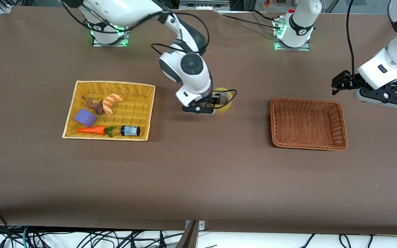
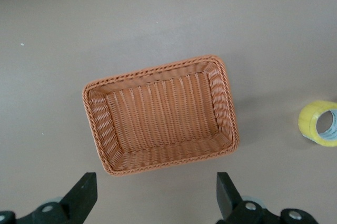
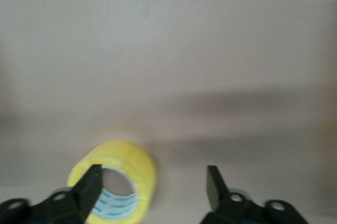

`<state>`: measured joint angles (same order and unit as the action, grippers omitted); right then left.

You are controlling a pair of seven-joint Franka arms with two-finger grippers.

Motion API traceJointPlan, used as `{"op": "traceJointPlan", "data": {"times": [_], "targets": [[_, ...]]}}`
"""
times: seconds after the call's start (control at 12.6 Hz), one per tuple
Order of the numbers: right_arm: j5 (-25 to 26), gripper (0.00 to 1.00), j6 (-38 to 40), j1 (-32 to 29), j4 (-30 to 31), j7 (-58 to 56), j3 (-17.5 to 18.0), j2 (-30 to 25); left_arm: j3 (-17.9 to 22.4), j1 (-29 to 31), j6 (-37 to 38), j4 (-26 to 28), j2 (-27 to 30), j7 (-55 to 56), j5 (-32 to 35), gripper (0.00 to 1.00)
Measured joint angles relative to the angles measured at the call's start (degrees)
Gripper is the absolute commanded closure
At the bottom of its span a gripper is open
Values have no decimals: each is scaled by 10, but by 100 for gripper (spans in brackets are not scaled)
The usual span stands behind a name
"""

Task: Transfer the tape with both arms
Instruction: 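Set the tape roll on the table and open the right gripper, then withdraw the right gripper while the left gripper reaches the tape roll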

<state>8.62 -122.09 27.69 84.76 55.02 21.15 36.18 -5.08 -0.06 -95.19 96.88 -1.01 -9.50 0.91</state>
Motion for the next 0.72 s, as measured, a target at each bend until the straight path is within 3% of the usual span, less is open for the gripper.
{"op": "traceJointPlan", "data": {"times": [0.24,0.48,0.56,0.72], "targets": [[-32,0,86,-100,57,-150,-1,-124,-4,-21,55,8,-11,-1,-44,0],[-65,0,157,-186,125,-303,-4,-229,-31,-44,28,21,-67,1,-61,0],[-73,0,176,-208,142,-358,-14,-256,-50,-47,2,27,-89,2,-62,0],[-92,0,215,-227,161,-488,-80,-296,-96,-49,-73,50,-127,9,-62,0]]}}
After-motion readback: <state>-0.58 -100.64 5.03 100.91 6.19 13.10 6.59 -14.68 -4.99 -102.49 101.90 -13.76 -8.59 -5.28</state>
